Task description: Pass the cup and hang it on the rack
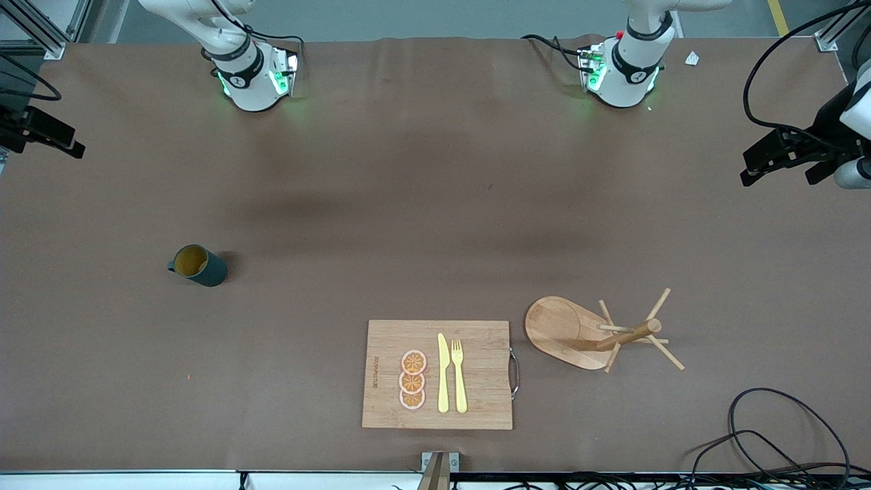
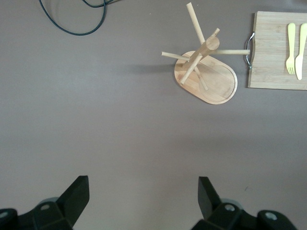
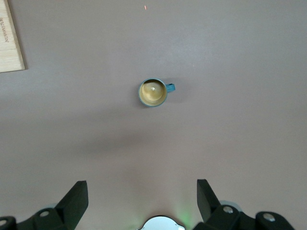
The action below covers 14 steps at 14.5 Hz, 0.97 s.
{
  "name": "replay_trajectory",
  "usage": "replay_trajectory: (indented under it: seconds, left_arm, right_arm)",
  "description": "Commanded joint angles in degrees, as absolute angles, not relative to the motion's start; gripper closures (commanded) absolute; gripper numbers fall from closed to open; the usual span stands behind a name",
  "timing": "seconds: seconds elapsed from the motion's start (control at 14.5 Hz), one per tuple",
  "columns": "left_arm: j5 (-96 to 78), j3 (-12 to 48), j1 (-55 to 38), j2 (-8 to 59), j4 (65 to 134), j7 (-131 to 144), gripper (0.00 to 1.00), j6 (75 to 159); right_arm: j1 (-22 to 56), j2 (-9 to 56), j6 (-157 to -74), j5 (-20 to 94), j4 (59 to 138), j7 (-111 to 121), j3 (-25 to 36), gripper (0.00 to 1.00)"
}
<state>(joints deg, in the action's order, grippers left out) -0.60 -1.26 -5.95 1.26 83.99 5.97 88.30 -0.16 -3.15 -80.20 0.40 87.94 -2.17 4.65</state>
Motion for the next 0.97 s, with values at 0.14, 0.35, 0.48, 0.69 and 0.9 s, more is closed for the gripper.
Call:
replay_trajectory:
  seconds: [0.14, 0.35, 0.48, 0.69, 0.9]
  left_arm:
    - [-1.1, -1.2, -6.0, 1.1, 83.6, 6.3, 0.0, 88.2]
    - [-1.4, -1.1, -5.8, 1.2, 83.6, 5.9, 0.0, 88.7]
    - [-1.1, -1.1, -6.3, 1.6, 83.6, 6.8, 0.0, 88.8]
    - [-1.0, -1.0, -6.2, 1.9, 83.9, 7.9, 0.0, 88.8]
    - [-1.0, -1.0, -6.2, 3.0, 83.9, 7.7, 0.0, 88.7]
  right_arm:
    - [-0.2, -5.0, -80.2, -0.8, 89.4, -2.0, 4.3, 0.0]
    - [-0.3, -5.0, -80.0, -0.1, 89.2, -1.0, 4.4, 0.0]
    - [-0.4, -5.0, -80.0, 0.3, 89.2, -0.9, 4.5, 0.0]
    - [-0.4, -5.0, -80.2, 0.8, 89.2, -0.9, 4.5, 0.0]
    - [-0.4, -4.9, -80.2, 2.5, 89.2, -0.8, 4.5, 0.0]
